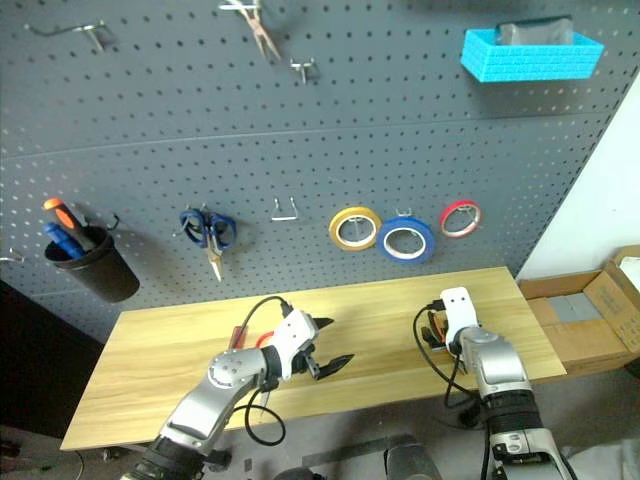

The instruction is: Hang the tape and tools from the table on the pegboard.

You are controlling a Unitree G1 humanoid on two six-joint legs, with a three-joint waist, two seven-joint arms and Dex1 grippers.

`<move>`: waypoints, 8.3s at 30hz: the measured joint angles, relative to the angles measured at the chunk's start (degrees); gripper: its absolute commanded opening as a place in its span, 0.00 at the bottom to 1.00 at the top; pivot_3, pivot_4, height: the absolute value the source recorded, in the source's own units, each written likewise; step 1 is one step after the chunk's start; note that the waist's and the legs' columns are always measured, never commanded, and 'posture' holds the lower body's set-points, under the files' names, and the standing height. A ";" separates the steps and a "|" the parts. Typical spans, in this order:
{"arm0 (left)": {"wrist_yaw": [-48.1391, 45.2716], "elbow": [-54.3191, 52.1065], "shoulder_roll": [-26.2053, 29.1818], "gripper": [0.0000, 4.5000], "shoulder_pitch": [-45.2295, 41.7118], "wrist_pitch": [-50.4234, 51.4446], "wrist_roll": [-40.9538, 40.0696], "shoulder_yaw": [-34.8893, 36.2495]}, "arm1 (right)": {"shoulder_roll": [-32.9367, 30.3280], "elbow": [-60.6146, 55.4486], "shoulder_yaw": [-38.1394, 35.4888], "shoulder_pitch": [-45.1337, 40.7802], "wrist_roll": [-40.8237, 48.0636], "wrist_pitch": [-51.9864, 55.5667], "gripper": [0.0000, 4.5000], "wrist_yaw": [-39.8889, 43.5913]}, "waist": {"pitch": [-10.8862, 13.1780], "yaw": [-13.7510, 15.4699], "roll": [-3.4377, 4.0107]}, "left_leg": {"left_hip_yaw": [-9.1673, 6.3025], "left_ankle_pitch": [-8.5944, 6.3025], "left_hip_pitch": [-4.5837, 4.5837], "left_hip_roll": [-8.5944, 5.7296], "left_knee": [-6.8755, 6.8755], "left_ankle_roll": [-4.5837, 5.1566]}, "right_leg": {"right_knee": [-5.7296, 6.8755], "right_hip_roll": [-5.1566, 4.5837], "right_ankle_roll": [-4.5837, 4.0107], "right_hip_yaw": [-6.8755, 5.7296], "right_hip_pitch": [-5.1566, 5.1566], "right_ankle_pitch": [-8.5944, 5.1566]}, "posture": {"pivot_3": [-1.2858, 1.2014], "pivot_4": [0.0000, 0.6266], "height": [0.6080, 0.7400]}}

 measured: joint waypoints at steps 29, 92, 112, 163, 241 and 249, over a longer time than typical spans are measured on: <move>-1.52 -6.75 1.57 1.00 2.90 4.32 -0.99 0.01 | -1.57 28.21 -1.18 -16.43 0.30 -7.27 0.99 1.53 | 3.45 0.90 -0.73 | 0.00 -0.19 -0.45 0.00 -0.01 0.32 | -0.12 -0.16 0.01 -0.07 -0.35 -0.02 | 0.46 0.35 1.00; 21.86 -22.21 -3.49 1.00 0.79 15.37 -15.77 24.12 | 25.05 14.43 2.97 -42.72 12.60 -48.21 0.63 2.29 | 2.65 5.98 -0.67 | 0.02 0.21 -2.06 -0.31 0.17 -0.37 | 0.81 -0.62 -0.06 -0.44 -2.44 0.11 | 0.51 0.29 1.00; 20.33 -23.29 -2.15 1.00 0.17 18.50 -16.77 21.99 | 25.05 31.43 9.35 -42.32 -3.46 -73.43 0.63 -10.57 | 3.09 6.36 -0.78 | -0.16 0.55 -1.98 -0.07 0.02 -0.40 | 0.85 -0.44 -0.48 -0.69 -2.41 0.39 | 0.51 0.36 1.00; 25.24 -8.53 -4.08 1.00 19.95 17.71 -5.40 17.60 | -3.05 -13.90 27.91 -1.26 4.98 -49.31 1.00 42.44 | 2.93 6.79 -1.04 | -0.14 0.53 -1.58 -0.05 0.08 -0.40 | 0.85 -0.37 -0.48 -0.69 -2.00 0.38 | 0.51 0.27 1.00; 18.49 10.45 -2.30 0.85 0.40 20.24 0.01 9.27 | 2.23 9.26 27.42 -7.73 -1.05 -54.57 1.00 49.12 | 3.70 9.29 -0.99 | -0.54 0.52 -1.08 -0.06 -0.07 -0.39 | 0.56 -0.52 -0.51 -1.21 -1.31 0.34 | 0.52 0.35 1.00; 18.43 10.22 -2.17 0.51 0.14 21.66 -0.04 9.79 | 2.29 9.26 26.99 -7.73 -1.05 -54.58 1.00 49.04 | 3.70 9.28 -0.98 | -0.62 0.52 -1.08 -0.10 -0.08 -0.40 | 0.56 -0.69 -0.54 -1.54 -1.29 0.33 | 0.52 0.34 1.00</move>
